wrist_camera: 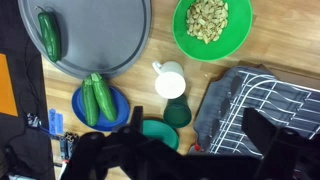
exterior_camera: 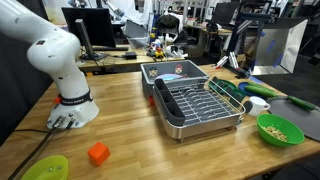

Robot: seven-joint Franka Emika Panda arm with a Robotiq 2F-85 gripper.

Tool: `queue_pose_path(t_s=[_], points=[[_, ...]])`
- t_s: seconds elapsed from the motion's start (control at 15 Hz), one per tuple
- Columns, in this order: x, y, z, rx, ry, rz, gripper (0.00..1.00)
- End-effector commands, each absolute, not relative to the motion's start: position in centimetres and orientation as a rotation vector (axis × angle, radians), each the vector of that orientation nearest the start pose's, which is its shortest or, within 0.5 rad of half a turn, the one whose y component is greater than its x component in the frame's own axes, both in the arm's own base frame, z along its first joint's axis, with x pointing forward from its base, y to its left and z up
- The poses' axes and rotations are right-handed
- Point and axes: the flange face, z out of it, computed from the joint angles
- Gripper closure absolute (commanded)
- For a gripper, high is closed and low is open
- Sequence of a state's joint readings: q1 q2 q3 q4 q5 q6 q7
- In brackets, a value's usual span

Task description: Move the white cup to the left end of the table behind the plate dryer

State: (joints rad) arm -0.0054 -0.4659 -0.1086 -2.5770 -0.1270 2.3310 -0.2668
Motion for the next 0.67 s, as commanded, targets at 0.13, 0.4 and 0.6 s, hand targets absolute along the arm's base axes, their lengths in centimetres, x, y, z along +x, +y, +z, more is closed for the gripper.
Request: queue_pose_path(t_s=[0.13, 0.4, 0.6], points=[[41.0, -4.9, 44.0, -3.194, -0.379, -0.331, 0.0], [42.4, -5.4, 43.2, -3.207, -0.419, -0.301, 0.0], [44.3, -5.7, 41.0, -3.173, -0.538, -0.243, 0.0]])
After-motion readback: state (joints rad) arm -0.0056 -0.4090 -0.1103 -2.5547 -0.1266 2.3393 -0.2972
